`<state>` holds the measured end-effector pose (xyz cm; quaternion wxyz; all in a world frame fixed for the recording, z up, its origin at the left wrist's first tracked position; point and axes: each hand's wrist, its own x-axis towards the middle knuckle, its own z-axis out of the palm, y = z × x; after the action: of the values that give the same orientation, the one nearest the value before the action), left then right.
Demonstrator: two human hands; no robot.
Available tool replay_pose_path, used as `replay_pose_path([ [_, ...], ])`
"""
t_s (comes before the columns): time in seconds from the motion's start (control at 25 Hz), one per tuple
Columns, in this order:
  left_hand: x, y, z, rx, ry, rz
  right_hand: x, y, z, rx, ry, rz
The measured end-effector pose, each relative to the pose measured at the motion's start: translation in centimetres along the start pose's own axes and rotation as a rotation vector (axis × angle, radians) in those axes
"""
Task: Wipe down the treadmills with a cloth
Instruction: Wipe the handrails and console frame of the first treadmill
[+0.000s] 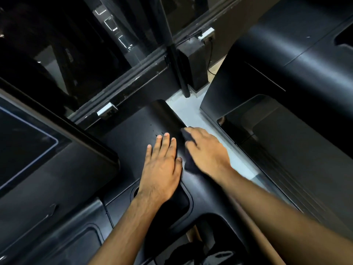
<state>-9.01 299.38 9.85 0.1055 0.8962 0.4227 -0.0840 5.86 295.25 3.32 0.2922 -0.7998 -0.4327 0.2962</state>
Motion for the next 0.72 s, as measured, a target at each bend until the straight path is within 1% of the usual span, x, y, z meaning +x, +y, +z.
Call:
replay_pose_path([
  [0.04, -0.1, 0.2, 0.2, 0.002, -0.011, 0.002, 1.3, 0.7, -0.4, 0.035, -0.114, 0.174],
  [0.08, -0.4, 0.3, 0.3, 0.006, -0.021, 0.007, 1.3, 0.8, -0.5, 0.006, -0.154, 0.268],
  [0.12, -0.9, 0.5, 0.3, 0.012, -0.029, 0.021, 0.0, 0.8, -0.2, -0.042, -0.135, 0.276],
  [0.16, -1.2, 0.8, 0.4, 0.024, -0.032, 0.039, -2.5, 0.2, 0.3, -0.132, -0.064, 0.191],
  [0.2, -1.4, 0.9, 0.5, 0.037, -0.032, 0.058, -4.6, -0.7, 0.6, -0.127, 0.021, 0.098],
  [0.24, -1.5, 1.1, 0.6, 0.044, -0.029, 0.073, -5.4, -0.6, 1.0, -0.171, 0.017, -0.003],
  [0.28, -1.6, 1.3, 0.7, 0.048, -0.027, 0.084, -4.6, 0.3, 1.0, -0.148, -0.007, -0.047],
  [0.36, -2.0, 1.6, 0.8, 0.045, -0.023, 0.093, -1.7, 2.0, -0.7, -0.029, -0.133, 0.292],
  [0.4, -2.2, 1.7, 0.8, 0.043, -0.029, 0.094, -2.0, 1.9, -1.4, -0.037, -0.155, 0.397],
  [0.44, -2.5, 1.8, 0.7, 0.045, -0.038, 0.102, -3.1, 1.7, -1.2, -0.087, -0.121, 0.382],
  [0.48, -2.7, 1.9, 0.7, 0.052, -0.049, 0.115, -5.6, 0.3, -0.7, -0.161, -0.059, 0.275],
  [0.52, -2.7, 1.9, 0.7, 0.063, -0.059, 0.129, -7.5, -0.8, 0.2, -0.147, 0.019, 0.156],
  [0.56, -2.8, 1.8, 0.8, 0.075, -0.061, 0.139, -8.5, -1.2, 0.1, -0.168, -0.013, 0.065],
  [0.6, -2.8, 1.8, 0.9, 0.084, -0.061, 0.149, -8.0, -0.5, -0.3, -0.128, -0.002, 0.08],
  [0.68, -3.3, 2.0, 1.2, 0.087, -0.062, 0.17, -6.1, 1.2, -2.2, -0.096, -0.084, 0.33],
  [0.72, -3.6, 2.2, 1.3, 0.092, -0.072, 0.179, -6.6, 1.2, -2.4, -0.124, -0.099, 0.382],
])
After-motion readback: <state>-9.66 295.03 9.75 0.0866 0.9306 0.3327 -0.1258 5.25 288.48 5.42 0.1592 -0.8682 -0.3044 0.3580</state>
